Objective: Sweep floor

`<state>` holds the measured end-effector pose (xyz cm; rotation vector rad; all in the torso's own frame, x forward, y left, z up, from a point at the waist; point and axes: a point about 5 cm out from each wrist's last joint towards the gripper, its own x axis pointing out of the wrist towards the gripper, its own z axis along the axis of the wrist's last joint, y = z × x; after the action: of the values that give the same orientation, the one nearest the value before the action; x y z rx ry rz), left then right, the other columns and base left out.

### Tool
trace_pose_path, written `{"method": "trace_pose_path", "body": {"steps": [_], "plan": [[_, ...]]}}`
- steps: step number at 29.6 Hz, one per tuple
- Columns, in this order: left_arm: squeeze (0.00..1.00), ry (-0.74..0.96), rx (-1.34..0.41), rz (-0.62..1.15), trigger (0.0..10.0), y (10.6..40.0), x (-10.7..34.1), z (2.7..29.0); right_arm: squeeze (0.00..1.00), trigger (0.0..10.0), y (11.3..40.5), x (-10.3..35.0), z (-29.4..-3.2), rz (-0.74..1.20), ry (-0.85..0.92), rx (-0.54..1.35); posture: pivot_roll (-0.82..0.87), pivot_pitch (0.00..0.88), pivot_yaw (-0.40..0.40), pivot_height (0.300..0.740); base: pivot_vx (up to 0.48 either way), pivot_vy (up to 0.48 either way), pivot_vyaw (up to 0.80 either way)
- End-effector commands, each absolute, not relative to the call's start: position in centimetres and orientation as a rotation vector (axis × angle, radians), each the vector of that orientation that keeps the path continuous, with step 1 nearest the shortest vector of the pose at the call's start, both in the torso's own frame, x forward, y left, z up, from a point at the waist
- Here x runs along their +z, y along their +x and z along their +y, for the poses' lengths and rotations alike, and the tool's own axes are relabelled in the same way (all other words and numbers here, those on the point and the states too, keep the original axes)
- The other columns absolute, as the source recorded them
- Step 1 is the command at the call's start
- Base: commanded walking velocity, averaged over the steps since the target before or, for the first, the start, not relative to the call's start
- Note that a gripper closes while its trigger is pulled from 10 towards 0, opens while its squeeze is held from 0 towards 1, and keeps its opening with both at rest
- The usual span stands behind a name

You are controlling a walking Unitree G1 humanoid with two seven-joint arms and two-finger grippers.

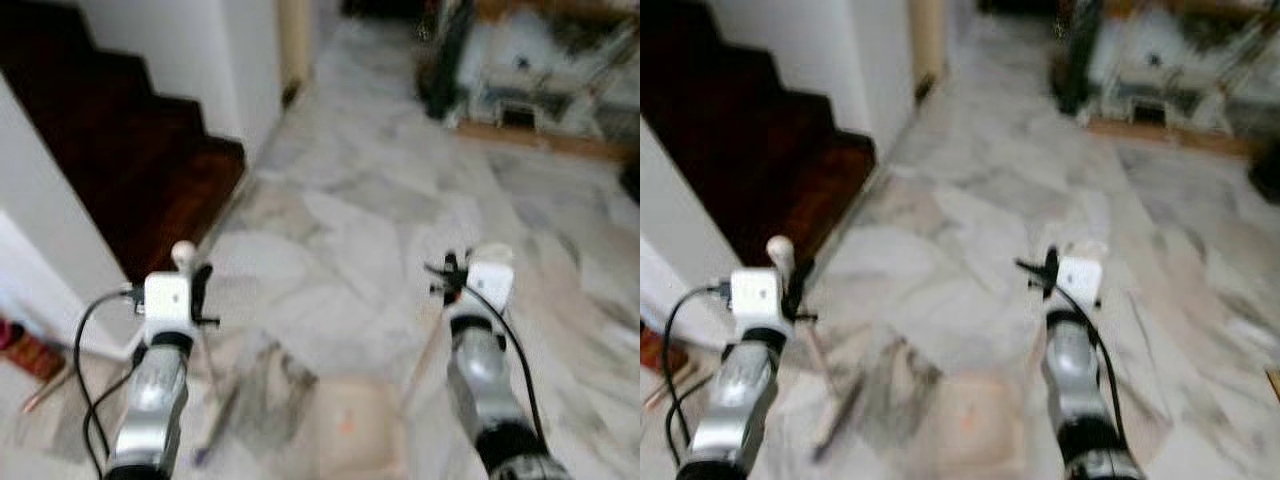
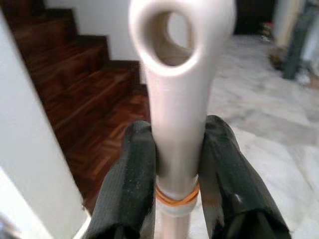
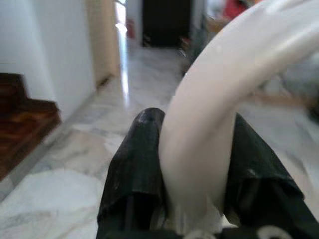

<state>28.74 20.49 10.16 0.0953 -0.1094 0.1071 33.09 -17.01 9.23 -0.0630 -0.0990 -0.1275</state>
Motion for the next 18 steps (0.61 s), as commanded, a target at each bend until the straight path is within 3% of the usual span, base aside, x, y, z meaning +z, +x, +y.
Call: {"method": "trace_pose_path", "body": {"steps": [1, 18], "plan": [[0.00, 0.117, 0.104, -0.157, 10.0, 28.92, 11.12, 20.45, 0.00, 10.0, 33.28, 10.03, -16.44, -0.141, -0.023, -0.124, 0.05, 0.040, -0.033, 0.740, 0.401, 0.000, 0.00], [0.00, 0.114, 0.107, -0.161, 10.0, 28.98, 11.14, 20.48, 0.00, 10.0, 33.23, 10.06, -16.41, -0.138, -0.021, -0.119, 0.05, 0.042, -0.034, 0.740, 0.402, 0.000, 0.00]]}}
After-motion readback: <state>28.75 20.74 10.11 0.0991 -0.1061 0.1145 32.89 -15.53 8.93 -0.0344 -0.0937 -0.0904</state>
